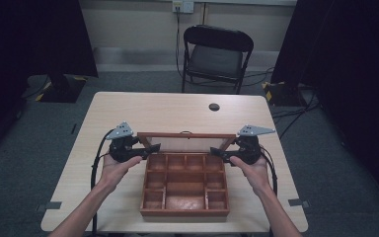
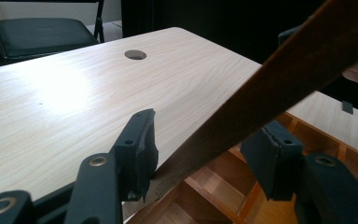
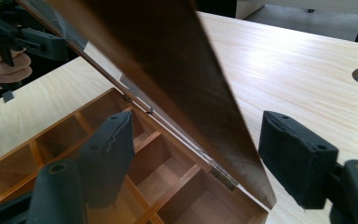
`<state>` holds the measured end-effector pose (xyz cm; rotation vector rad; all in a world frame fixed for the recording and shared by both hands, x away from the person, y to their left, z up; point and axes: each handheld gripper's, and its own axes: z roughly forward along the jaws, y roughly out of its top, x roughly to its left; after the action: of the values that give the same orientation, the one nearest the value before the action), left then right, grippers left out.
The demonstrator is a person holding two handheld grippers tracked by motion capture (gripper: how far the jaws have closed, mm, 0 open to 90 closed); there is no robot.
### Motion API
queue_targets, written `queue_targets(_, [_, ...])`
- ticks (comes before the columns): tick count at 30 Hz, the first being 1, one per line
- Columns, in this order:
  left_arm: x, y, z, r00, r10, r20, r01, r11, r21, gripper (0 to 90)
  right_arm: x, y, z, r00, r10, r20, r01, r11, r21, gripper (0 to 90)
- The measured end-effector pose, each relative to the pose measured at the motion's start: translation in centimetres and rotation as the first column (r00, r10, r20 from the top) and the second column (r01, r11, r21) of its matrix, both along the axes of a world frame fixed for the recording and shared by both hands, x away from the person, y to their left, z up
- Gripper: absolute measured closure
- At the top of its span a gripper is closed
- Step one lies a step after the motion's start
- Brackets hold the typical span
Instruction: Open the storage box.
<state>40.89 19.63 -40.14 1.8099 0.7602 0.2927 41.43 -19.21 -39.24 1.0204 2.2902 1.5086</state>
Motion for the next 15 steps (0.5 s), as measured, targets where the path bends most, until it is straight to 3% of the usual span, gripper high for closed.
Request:
queue_targets(4, [0.2,0.0,-0.1,1.0,0.006,0.0,-0.006,1.0,-0.004,45.4,0.7,0.2,-0.5,0.9999,-0.009,-0.009,0.009,0.9999,-0.005,29.1])
queue_targets(6, [0.3,0.0,-0.1,1.0,0.008,-0.001,-0.008,1.0,-0.003,45.7,1.0,0.1,-0.8,0.9999,-0.005,-0.013,0.005,0.9999,0.015,34.5])
queue_targets(15, [0.8,0.1,-0.3,0.9997,0.023,-0.004,-0.023,0.9994,-0.026,46.8,1.5,0.0,-1.2,0.9996,-0.027,-0.008,0.027,0.9996,-0.001,35.7])
